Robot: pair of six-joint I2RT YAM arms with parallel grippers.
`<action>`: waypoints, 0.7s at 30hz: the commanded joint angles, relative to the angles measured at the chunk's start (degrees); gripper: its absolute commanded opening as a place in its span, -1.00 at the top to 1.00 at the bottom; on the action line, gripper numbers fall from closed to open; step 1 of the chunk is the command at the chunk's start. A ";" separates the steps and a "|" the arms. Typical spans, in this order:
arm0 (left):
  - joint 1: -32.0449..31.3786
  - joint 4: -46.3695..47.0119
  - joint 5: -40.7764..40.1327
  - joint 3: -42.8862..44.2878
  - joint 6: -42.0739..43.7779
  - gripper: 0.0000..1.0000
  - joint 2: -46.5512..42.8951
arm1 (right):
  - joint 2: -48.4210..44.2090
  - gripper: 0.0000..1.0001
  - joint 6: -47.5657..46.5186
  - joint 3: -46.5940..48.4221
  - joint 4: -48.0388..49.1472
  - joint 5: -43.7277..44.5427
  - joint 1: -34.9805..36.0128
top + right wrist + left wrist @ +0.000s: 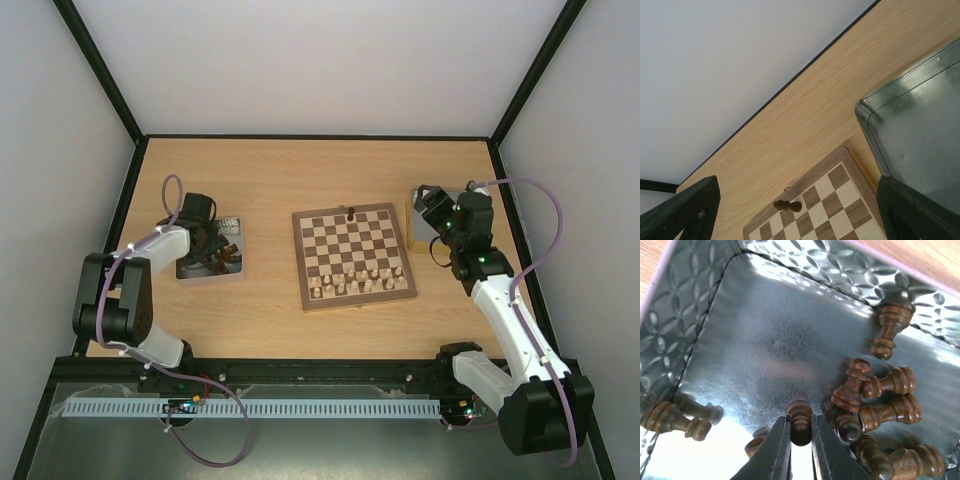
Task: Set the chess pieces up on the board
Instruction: Pick up the chess piece from the storage box.
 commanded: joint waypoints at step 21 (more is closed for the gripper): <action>-24.53 -9.71 4.69 23.94 7.01 0.75 1.71 | -4.73 -0.70 0.33 -2.91 0.31 2.48 0.28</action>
